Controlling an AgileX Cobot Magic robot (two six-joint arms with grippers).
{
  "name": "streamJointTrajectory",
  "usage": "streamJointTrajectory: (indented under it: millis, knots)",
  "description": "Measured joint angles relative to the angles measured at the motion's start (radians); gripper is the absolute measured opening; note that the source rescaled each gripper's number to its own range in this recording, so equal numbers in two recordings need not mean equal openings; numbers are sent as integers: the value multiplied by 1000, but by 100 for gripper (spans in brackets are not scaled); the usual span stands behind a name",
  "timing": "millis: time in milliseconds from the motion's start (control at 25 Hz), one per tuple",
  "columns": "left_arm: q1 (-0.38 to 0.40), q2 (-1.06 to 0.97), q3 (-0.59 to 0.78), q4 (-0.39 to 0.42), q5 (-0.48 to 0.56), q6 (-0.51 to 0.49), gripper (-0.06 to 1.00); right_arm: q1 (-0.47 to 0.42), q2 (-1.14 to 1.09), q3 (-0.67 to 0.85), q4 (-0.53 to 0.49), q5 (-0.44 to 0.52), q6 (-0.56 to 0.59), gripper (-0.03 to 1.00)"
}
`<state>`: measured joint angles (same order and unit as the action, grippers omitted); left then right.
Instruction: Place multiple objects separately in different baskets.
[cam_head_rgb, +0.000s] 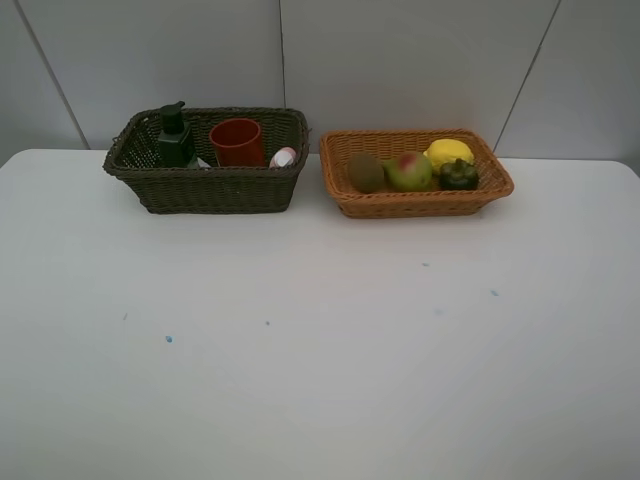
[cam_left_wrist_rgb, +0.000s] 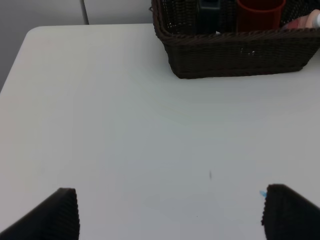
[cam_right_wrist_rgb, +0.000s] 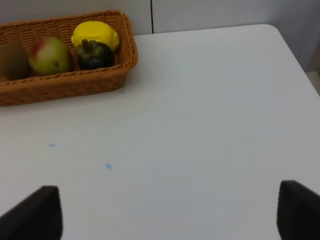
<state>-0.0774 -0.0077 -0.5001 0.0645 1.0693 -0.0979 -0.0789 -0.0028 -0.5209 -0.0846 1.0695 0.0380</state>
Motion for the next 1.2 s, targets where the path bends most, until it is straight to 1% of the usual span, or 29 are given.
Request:
streamJointTrajectory:
  millis: [1200]
  knots:
    - [0, 0, 0, 0, 0, 0, 95, 0, 0, 0, 0, 0, 0, 93]
